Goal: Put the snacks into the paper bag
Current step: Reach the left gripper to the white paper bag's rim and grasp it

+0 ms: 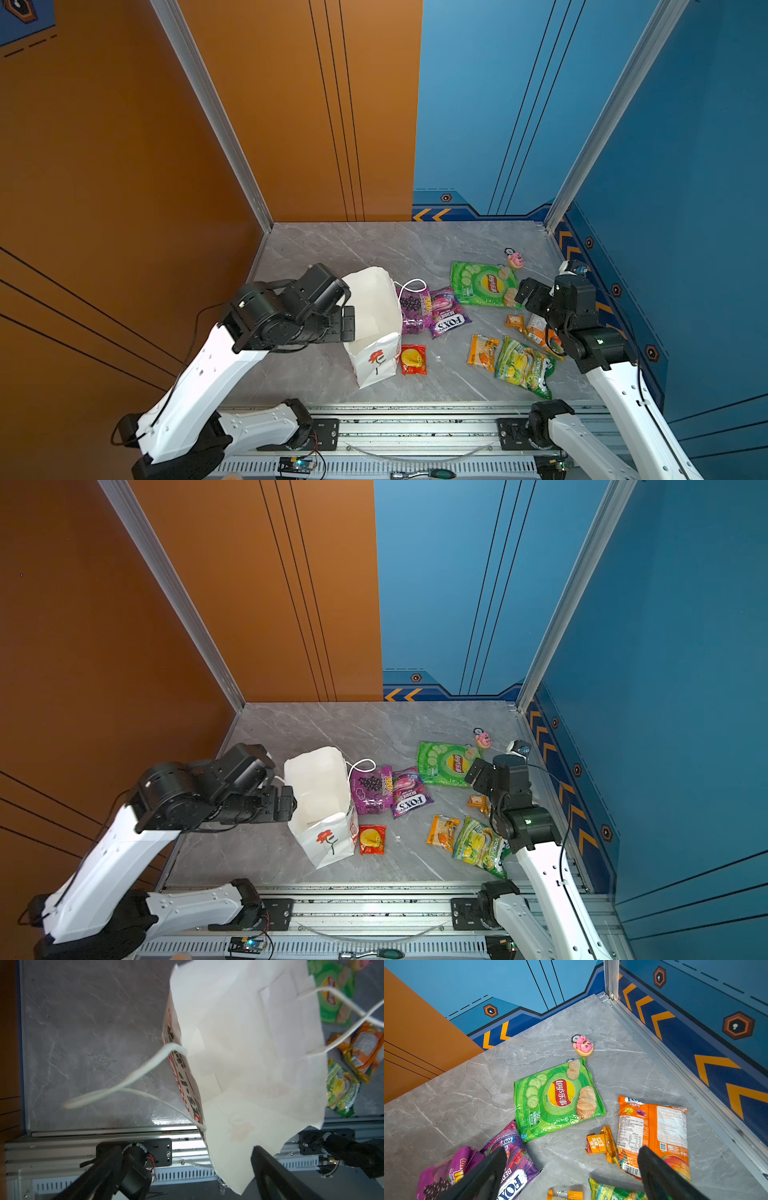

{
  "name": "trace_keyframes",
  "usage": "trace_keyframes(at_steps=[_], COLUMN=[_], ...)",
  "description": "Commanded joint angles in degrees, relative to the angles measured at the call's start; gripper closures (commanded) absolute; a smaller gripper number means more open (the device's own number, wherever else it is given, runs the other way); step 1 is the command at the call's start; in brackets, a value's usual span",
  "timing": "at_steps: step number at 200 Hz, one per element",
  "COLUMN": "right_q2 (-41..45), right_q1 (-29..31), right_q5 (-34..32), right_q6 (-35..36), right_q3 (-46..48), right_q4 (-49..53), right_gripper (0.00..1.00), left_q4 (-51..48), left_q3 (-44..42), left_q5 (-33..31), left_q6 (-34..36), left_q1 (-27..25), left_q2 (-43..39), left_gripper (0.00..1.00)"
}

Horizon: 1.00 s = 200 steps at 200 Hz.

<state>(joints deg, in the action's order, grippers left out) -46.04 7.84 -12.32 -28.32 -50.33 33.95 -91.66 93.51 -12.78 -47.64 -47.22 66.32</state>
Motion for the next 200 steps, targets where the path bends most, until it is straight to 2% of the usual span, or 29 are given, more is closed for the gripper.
trace_keyframes(at_steps=[1,30,41,73,101,121,142,161,200], right_q2=[0.1,-0.3,-0.2,1.2,1.1,-0.1,-1.1,-1.6,-3.2], right_q1=[0.2,0.3,0.2,0.3,0.3,0.4,0.8,1.6,4.1], right_q5=[-1.2,0.3,0.3,0.4,0.6,1.0,1.2,0.9,0.2], right_q6=[0.6,0.4,0.4,0.8,0.8,0.7,0.4,0.0,-0.9], right_q3=[-0.1,0.4,0.2,0.5,0.9,0.5,-0.1,-0.5,-1.9], right_q4=[0.2,-0.2,0.2,1.1,1.1,1.2,1.4,1.7,2.4], right_gripper=[0.00,0.00,0.00,0.00,0.00,0.00,0.00,0.00,0.00], left_q4=[-3.6,-0.9,0.6,1.7,2.0,3.0,4.3,5.8,12.6], left_q3=[-1.7,-2.0,-2.7,-3.6,-4.3,-4.9,-5.1,-4.5,-4.9], left_q5=[0.7,0.0,0.1,-2.4,-6.8,-8.7,-11.3,-13.8,-14.3], left_q6=[-3.6,-3.6,-3.2,-2.0,-0.7,1.0,3.7,7.1,16.2], left_q1=[-2.1,-4.2,-4.4,-4.3,-4.0,-2.9,-0.6,1.9,8.0], left_q2=[0.8,3.2,3.8,5.5,6.0,6.5,5.5,4.1,0.7], left_gripper=[0.02,0.12,0.24,0.46,0.76,0.91,1.00,1.00,1.00])
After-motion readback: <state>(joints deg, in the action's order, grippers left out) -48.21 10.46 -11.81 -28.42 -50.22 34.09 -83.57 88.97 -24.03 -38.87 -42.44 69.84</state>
